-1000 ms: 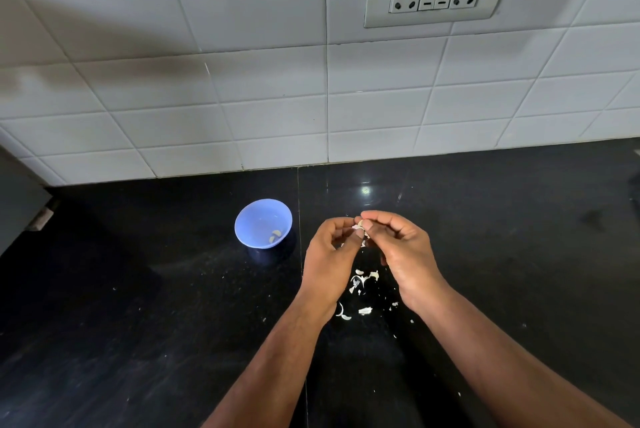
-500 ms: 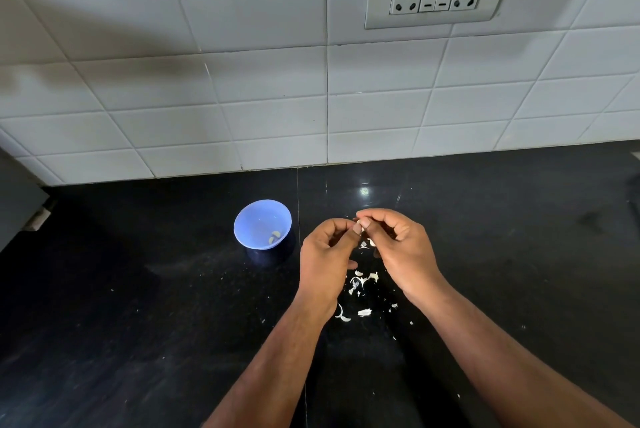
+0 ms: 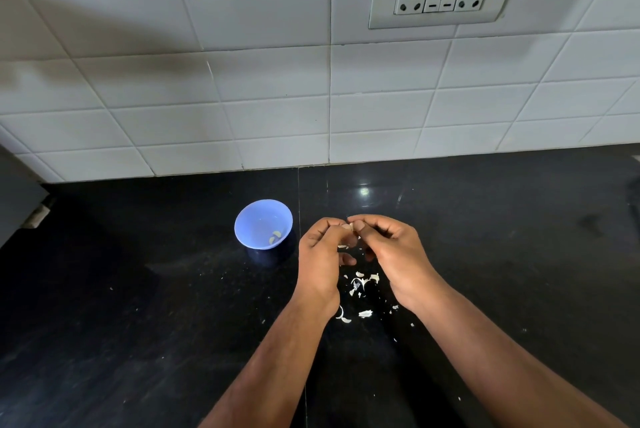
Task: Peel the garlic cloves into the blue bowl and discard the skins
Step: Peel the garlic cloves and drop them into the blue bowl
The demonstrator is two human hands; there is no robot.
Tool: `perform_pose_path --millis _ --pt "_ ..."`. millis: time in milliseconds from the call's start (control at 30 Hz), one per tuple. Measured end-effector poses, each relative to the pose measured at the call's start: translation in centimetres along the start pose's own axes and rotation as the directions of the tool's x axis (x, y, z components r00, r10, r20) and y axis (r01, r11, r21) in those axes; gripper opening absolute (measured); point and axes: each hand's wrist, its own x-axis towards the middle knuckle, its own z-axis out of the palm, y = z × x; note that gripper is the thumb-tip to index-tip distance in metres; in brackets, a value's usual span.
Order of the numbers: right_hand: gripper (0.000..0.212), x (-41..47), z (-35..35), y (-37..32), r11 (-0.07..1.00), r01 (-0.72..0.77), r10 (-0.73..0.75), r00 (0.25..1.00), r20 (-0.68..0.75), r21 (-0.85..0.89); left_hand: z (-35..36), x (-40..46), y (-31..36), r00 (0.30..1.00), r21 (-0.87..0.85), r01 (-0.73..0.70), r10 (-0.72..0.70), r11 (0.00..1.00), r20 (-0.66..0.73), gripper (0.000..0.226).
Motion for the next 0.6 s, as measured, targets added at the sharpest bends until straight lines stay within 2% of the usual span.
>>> perform_pose_path --millis 133,300,467,600 --pt "0.015 0.0 0.5 0.0 0.987 -0.109 0.112 0.994 -0.011 0.119 0.2 -0.1 0.2 1.0 0.006 0.025 -0.025 1.0 -0.008 0.025" --pt "0.016 -0.1 0.9 0.4 0.955 -0.189 0.184 0.982 0.046 0.226 0.2 -0.2 0.4 0.998 0.056 0.064 -0.063 0.996 -0.018 0.019" --pt "0.019 -0.3 1.3 0.3 0.914 -0.258 0.248 0.966 0.074 0.313 0.1 -0.6 0.7 0.996 0.122 0.09 -0.089 0.988 -0.014 0.026" --pt "0.013 0.0 0.9 0.4 0.89 -0.262 0.277 0.961 0.015 0.374 -0.1 -0.6 0.5 0.995 0.177 0.102 -0.101 0.979 -0.016 0.03"
